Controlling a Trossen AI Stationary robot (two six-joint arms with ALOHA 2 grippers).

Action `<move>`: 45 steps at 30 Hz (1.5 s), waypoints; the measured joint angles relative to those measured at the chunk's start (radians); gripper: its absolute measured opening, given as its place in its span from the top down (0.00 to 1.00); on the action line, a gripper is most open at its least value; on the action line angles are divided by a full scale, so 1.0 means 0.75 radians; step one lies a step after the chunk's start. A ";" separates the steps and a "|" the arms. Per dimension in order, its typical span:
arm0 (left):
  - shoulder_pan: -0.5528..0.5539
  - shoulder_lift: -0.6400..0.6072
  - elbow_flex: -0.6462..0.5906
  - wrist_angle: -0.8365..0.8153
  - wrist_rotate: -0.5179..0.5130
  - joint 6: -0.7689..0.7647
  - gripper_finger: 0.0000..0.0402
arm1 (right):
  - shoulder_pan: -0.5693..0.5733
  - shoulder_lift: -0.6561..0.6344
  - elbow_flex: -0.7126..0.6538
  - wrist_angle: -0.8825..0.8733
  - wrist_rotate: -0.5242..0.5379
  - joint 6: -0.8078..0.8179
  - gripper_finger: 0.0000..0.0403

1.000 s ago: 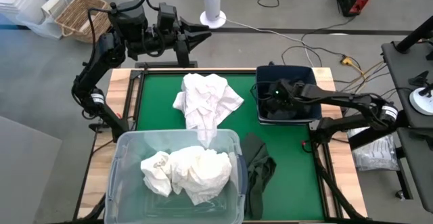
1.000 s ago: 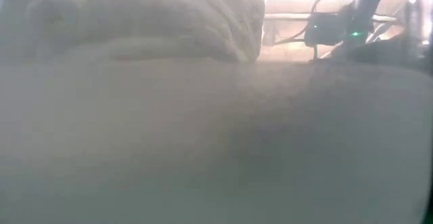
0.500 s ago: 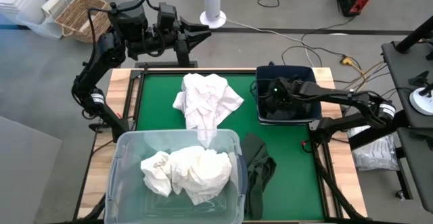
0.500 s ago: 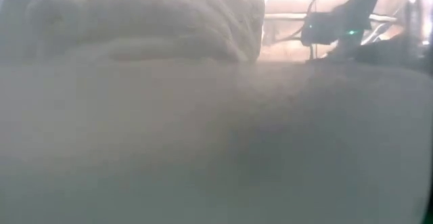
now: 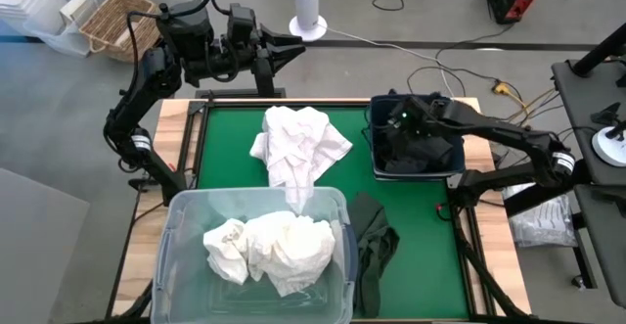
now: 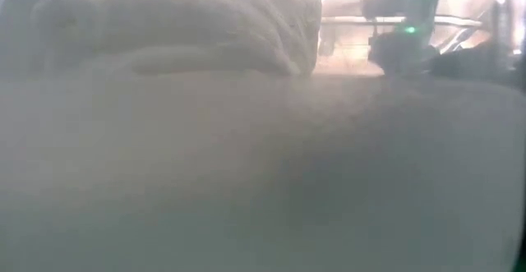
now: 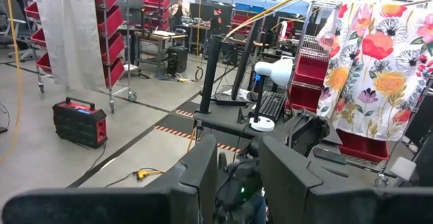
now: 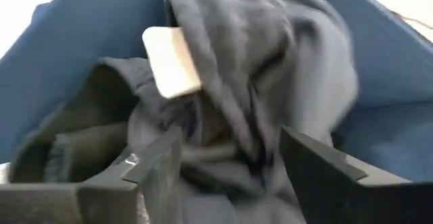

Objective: Sort clothes
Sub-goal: Put the white polo shirt into the transparent bin

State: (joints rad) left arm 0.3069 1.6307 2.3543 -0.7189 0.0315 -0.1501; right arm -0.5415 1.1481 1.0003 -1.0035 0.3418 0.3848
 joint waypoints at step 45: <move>0.046 0.197 -0.023 -0.924 -0.414 -0.409 0.78 | 0.001 -0.002 0.594 -0.332 -0.141 0.012 0.35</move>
State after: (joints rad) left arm 0.3412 1.7781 2.3371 -1.4117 -0.2787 -0.4567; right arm -0.5411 1.1469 1.4457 -1.2526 0.2359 0.3935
